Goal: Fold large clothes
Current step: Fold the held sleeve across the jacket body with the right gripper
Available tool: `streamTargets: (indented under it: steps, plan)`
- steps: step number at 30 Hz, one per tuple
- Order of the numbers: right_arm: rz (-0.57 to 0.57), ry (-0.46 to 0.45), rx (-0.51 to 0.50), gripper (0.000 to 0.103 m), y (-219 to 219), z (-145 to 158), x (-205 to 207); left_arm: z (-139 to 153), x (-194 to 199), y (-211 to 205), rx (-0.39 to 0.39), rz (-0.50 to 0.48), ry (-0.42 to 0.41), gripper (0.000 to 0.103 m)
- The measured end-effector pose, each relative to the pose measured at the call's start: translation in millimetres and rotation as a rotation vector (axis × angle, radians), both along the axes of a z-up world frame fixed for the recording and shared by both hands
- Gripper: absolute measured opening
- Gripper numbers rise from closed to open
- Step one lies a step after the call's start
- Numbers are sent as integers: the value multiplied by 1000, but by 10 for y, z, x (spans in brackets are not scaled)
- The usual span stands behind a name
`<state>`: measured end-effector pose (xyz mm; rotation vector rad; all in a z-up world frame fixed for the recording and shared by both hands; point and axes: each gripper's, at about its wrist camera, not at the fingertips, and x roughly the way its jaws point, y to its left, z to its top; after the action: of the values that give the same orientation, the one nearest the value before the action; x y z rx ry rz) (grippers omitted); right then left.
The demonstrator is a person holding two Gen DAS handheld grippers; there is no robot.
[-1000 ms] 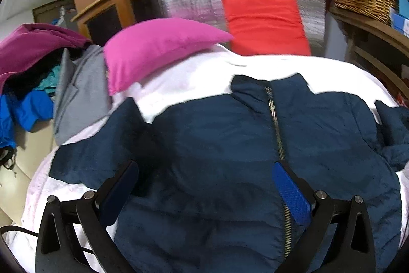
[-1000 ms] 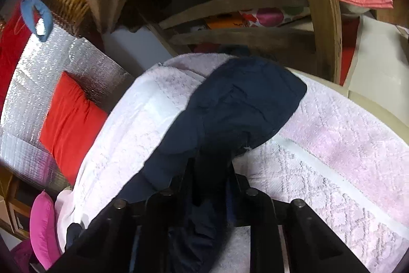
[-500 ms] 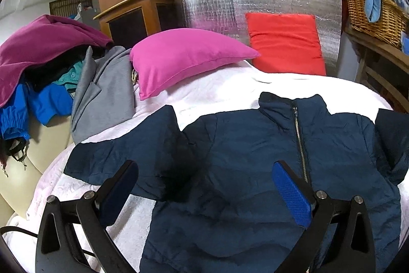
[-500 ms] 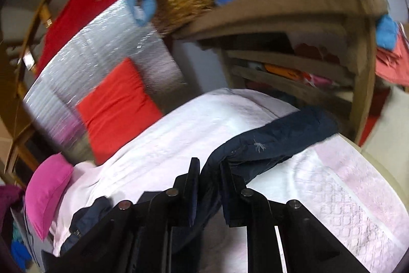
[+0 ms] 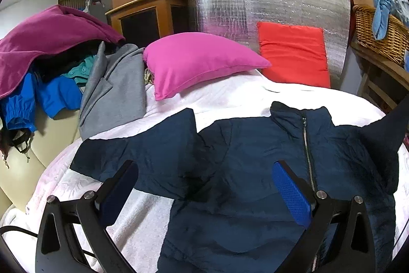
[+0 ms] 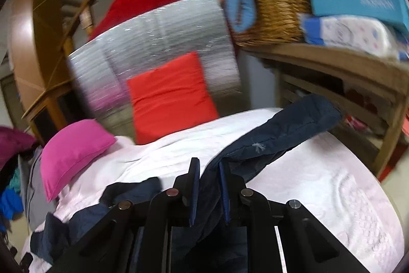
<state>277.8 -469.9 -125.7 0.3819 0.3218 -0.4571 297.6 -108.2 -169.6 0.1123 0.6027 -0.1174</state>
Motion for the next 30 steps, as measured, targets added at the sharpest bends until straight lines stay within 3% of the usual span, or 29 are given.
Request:
streamTargets:
  steps: [8,10,12,14,15,16,17,20,22,27,30]
  plan:
    - [186,0,-131,13,841,239,294,-191,194,206,19,57,58,103]
    - [234,-8,-117,13,948,272,340,-251,252,259,24,78,76,103]
    - [298,-14,5,15,867,263,354,-290,288,285,28,90,87,103]
    - [311,-4,125,24,706,174,318,-325,307,277,27,84,103,103]
    - [299,-3,181,49,589,102,269,-334,310,259,26,79,111,103]
    - [274,-6,230,81,446,19,200,-350,316,237,25,69,122,103]
    - [240,-15,267,87,305,-69,116,-370,318,203,26,59,132,103]
    - [125,-28,358,88,-146,-370,-198,-425,316,87,32,26,154,103]
    - [39,-28,470,88,-503,-632,-386,-466,326,24,40,6,168,103]
    - [-99,-8,705,85,-1167,-1241,-533,-656,384,-182,62,-20,230,103]
    - [-119,-8,820,73,-1348,-1556,-432,-707,393,-279,84,-26,235,103]
